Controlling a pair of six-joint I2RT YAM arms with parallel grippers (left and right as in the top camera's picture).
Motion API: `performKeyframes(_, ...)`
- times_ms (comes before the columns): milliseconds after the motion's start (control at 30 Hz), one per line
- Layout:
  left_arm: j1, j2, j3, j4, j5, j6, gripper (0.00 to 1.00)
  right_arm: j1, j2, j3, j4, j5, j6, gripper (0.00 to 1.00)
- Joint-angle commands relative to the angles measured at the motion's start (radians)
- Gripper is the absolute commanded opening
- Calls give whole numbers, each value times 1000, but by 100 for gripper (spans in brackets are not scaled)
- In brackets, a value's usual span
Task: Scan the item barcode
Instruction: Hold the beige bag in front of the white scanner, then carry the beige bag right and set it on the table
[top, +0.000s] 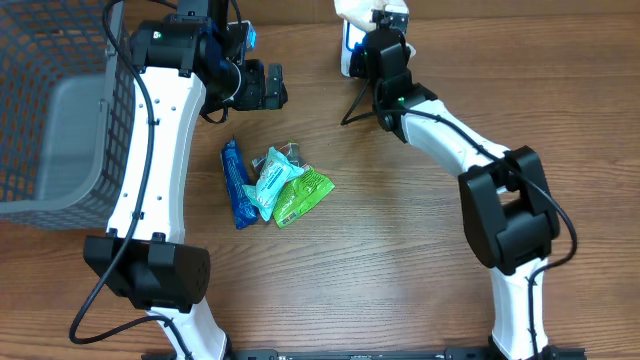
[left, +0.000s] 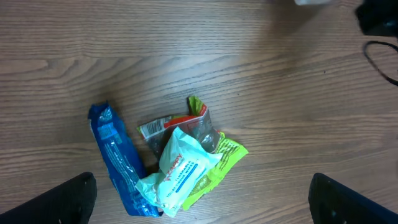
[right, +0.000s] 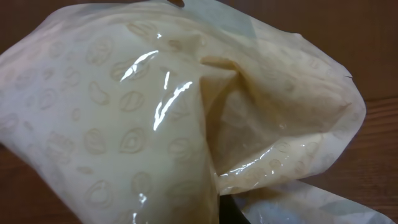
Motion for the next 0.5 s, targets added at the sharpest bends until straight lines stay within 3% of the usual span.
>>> performKeyframes(0, -2, 10, -3, 1, 4, 0, 100, -6, -176, 35, -44, -37, -8, 4)
performKeyframes(467, -2, 10, -3, 1, 4, 0, 100, -29, -653, 35, -706, -140, 97, 4)
